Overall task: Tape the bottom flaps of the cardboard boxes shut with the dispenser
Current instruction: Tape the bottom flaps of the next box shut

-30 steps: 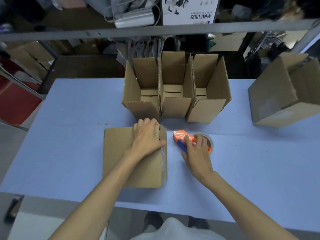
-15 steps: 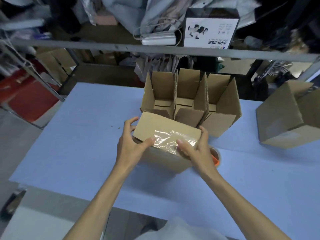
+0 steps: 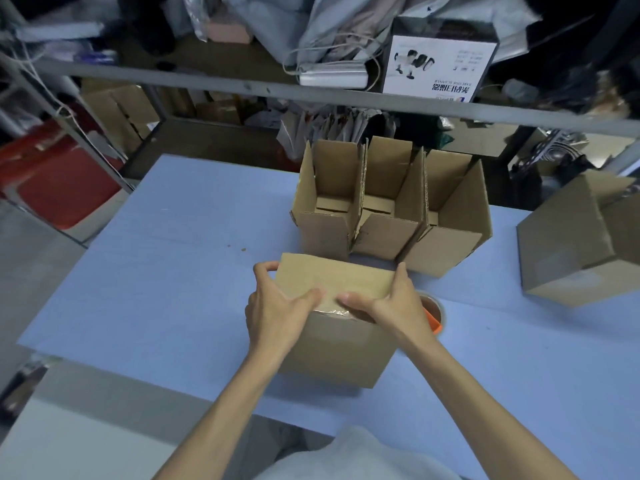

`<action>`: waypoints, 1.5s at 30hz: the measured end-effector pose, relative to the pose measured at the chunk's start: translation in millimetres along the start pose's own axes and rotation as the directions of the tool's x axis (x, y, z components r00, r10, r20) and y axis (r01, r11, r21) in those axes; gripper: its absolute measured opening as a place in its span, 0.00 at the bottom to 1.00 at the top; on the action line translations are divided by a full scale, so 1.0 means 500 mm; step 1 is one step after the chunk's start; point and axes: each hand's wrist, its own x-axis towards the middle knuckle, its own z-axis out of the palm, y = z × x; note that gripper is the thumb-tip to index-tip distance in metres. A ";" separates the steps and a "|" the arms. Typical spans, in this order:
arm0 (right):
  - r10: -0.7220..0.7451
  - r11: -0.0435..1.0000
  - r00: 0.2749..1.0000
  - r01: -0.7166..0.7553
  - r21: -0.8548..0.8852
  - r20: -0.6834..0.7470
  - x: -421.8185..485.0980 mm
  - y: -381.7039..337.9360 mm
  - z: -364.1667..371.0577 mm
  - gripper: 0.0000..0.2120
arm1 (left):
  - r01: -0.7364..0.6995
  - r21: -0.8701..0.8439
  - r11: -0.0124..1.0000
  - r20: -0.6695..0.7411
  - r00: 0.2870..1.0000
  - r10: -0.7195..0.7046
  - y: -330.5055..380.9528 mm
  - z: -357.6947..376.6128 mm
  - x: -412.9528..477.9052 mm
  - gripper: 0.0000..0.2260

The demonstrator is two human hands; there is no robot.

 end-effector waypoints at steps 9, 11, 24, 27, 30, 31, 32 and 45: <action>0.032 0.999 0.999 -0.031 -0.039 0.037 -0.004 -0.011 0.000 0.52 | 0.114 -0.065 0.991 -0.007 0.993 -0.114 -0.003 -0.007 0.000 0.23; 0.029 0.973 1.000 -0.028 -0.229 -0.002 -0.009 -0.025 -0.001 0.51 | 0.094 -0.074 0.993 -0.016 0.995 -0.095 0.003 -0.005 -0.010 0.23; -0.031 0.967 0.988 -0.009 -0.256 -0.149 -0.026 -0.014 0.030 0.38 | -0.007 -0.081 0.997 -0.074 0.997 0.001 -0.003 -0.001 -0.057 0.19; -0.035 0.994 0.995 0.025 -0.105 -0.094 -0.009 -0.009 0.015 0.27 | 0.024 -0.117 0.993 -0.083 0.996 -0.034 -0.001 -0.004 -0.049 0.16; -0.092 0.991 0.992 0.099 0.093 -0.081 -0.004 -0.007 -0.005 0.27 | 0.077 -0.168 0.983 -0.090 0.992 -0.093 -0.004 -0.017 -0.026 0.15; -0.160 0.980 0.985 0.166 0.105 -0.065 -0.011 -0.007 -0.010 0.31 | 0.095 -0.180 0.979 -0.069 0.992 -0.109 -0.005 -0.020 -0.016 0.16; -0.240 0.967 0.970 0.242 0.077 -0.036 -0.018 -0.007 -0.013 0.34 | 0.112 -0.182 0.977 -0.035 0.992 -0.120 -0.006 -0.021 -0.006 0.17; -0.873 0.437 0.487 0.752 -0.493 -0.032 -0.028 0.009 0.015 0.07 | -0.784 0.297 0.545 -0.029 0.563 0.826 -0.034 0.018 0.012 0.02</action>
